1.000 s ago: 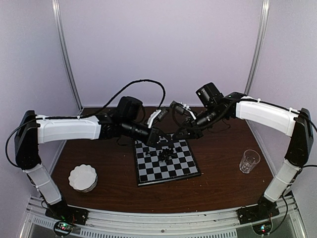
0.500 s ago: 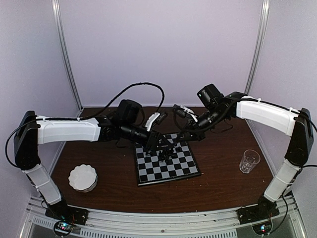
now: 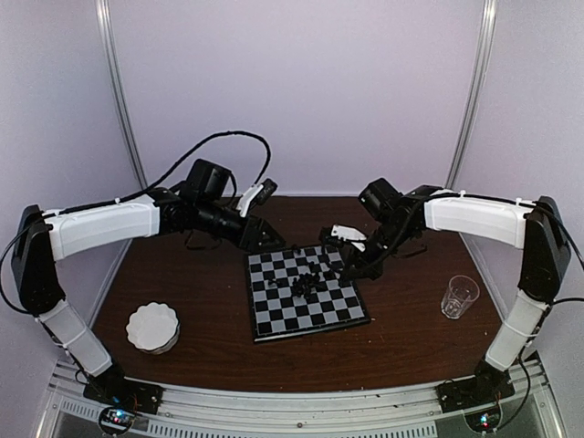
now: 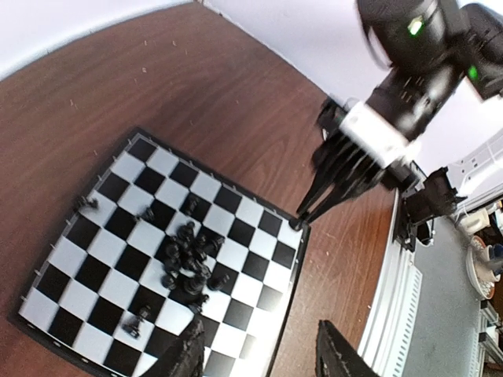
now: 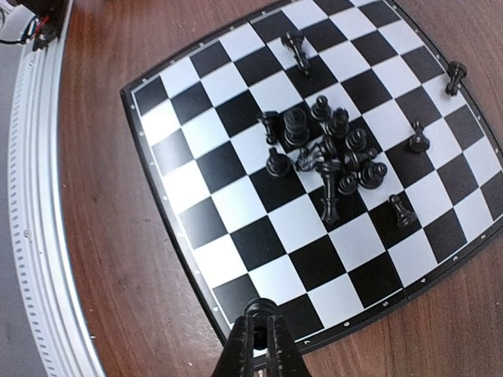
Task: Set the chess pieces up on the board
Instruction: Place the pawn at a7.
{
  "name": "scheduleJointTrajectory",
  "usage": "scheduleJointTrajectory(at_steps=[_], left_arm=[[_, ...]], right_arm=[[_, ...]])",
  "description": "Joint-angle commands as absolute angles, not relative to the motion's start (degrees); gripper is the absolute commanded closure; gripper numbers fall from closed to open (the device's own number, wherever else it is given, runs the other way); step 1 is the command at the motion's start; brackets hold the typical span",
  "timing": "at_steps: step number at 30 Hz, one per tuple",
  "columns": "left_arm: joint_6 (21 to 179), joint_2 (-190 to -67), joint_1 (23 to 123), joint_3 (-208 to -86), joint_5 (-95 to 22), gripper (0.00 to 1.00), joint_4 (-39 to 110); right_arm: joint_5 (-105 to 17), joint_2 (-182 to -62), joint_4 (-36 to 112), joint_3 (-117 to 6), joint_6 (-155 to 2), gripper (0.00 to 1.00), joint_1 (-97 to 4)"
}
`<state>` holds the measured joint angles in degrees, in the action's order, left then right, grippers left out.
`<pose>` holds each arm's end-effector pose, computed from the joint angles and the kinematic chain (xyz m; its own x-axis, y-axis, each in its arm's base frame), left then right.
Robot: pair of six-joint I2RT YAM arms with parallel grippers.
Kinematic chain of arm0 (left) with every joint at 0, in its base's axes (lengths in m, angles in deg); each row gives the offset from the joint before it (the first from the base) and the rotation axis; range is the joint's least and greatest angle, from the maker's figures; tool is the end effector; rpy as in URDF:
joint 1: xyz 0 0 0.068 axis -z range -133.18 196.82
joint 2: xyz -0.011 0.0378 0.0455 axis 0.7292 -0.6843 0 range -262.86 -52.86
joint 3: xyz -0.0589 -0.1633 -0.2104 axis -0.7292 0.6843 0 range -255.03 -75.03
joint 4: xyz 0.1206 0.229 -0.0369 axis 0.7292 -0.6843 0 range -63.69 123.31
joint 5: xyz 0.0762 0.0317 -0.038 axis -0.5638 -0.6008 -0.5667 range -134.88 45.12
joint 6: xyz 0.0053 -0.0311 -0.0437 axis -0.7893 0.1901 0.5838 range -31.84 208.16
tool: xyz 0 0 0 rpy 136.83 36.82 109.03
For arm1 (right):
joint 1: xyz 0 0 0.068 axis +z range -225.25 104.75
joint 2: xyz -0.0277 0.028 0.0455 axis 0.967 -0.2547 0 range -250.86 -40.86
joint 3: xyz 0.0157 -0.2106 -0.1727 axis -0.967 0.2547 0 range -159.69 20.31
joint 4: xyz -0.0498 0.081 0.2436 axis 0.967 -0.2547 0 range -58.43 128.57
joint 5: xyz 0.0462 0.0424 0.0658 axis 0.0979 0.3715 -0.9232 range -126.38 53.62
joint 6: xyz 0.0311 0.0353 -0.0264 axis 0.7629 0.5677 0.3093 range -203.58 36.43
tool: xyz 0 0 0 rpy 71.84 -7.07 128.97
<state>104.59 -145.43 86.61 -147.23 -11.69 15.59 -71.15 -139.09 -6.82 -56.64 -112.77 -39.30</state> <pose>0.2673 -0.2480 0.2842 -0.6998 0.2748 -0.6594 0.6972 0.4639 -0.5466 0.2704 0.2212 0.2469 -0.3246 -0.7304 -0.6010 -0.9432 0.2019 0.2640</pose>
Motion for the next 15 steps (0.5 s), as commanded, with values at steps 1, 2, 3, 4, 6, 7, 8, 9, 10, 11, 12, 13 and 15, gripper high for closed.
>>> scheduleJointTrajectory(at_steps=[1, 2, 3, 4, 6, 7, 8, 9, 10, 11, 12, 13, 15], left_arm=[[99.21, -147.6, 84.76, -154.07, -11.44, 0.51, 10.16], [99.43, -148.01, 84.1, -154.43, -11.17, 0.52, 10.29], [100.42, -148.23, 83.56, -154.32, -11.02, 0.52, 11.19], [101.46, -148.36, 82.94, -153.89, -10.97, 0.52, 12.33], [102.36, -147.97, 82.29, -152.1, -11.23, 0.52, 14.97], [102.39, -147.69, 82.12, -150.89, -12.06, 0.52, 16.1], [102.46, -147.42, 81.96, -150.27, -12.85, 0.52, 16.68], [102.6, -147.25, 81.71, -149.91, -13.07, 0.52, 16.98], [102.84, -147.12, 81.38, -149.52, -13.04, 0.52, 17.24], [103.02, -146.87, 81.16, -149.17, -13.04, 0.52, 17.47], [103.09, -146.66, 81.04, -148.72, -13.13, 0.52, 17.82], [103.1, -146.37, 81.01, -148.19, -13.37, 0.52, 18.17], [103.19, -145.97, 80.92, -147.42, -13.84, 0.52, 18.62]], right_arm=[[-63.56, -141.66, -6.68, -55.77, -116.35, 0.98, -39.69], [-62.81, -142.13, -6.46, -55.68, -116.5, 0.98, -39.7], [-62.26, -142.53, -6.31, -55.63, -116.53, 0.97, -39.66], [-61.54, -142.85, -6.25, -55.63, -116.53, 0.97, -39.58], [-60.49, -143.41, -6.09, -55.39, -116.45, 0.97, -39.56], [-59.87, -143.6, -6.11, -55.3, -116.45, 0.97, -39.53], [-59.48, -143.73, -6.18, -55.09, -116.53, 0.97, -39.44], [-59.04, -143.87, -6.28, -54.92, -116.61, 0.97, -39.39], [-58.52, -143.88, -6.21, -54.62, -116.62, 0.97, -39.31], [-58.0, -143.92, -6.08, -54.25, -116.74, 0.96, -39.23], [-57.64, -143.88, -5.91, -53.93, -116.87, 0.96, -39.15], [-57.36, -143.84, -5.74, -53.54, -116.91, 0.96, -39.1], [-57.23, -144.06, -5.64, -53.24, -116.89, 0.96, -38.91]])
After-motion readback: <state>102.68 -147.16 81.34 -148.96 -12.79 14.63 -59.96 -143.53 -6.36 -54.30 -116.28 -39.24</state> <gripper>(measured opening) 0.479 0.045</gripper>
